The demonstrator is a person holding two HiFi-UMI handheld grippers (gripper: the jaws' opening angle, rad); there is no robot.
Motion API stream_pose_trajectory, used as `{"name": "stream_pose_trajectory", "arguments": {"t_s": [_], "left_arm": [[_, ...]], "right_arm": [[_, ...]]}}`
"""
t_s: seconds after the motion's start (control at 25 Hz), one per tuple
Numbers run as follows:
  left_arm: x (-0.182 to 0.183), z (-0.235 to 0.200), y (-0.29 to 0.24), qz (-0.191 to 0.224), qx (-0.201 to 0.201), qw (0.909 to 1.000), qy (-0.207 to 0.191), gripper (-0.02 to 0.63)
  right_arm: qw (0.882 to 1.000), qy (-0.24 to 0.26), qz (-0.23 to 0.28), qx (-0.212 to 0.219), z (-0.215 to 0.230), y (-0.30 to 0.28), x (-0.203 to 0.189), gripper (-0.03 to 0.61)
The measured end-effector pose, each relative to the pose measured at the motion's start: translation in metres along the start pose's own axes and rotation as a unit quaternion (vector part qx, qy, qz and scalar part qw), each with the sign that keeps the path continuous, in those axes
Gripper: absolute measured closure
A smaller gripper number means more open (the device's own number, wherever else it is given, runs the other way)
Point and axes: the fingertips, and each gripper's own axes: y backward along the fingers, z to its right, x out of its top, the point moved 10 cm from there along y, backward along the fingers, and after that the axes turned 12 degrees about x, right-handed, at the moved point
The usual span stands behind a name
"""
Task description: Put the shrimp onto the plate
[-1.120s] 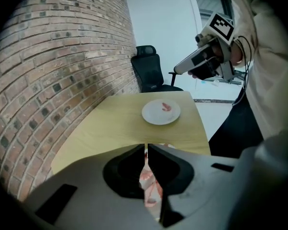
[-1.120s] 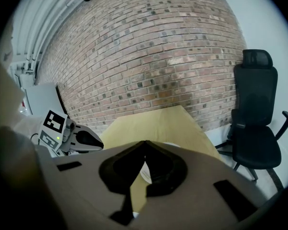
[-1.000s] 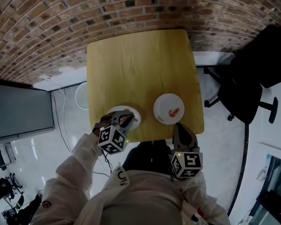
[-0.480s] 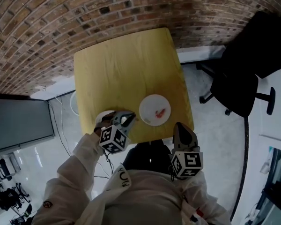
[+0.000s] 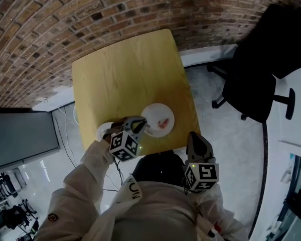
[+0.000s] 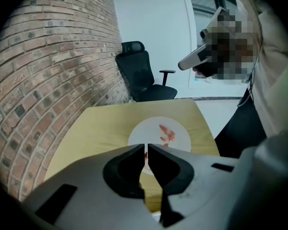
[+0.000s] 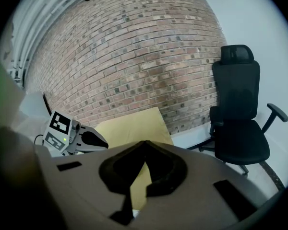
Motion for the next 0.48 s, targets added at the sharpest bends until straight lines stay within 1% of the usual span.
{"name": "stream_pose_trajectory", "arguments": {"t_s": [0.48], "left_arm": [[0.028,0.001,-0.055,-0.031,-0.017,0.9992,-0.018,0.584]], "right_arm": [[1.000,-0.016,-0.003,-0.020,0.051,0.010,0.004,0.555]]}}
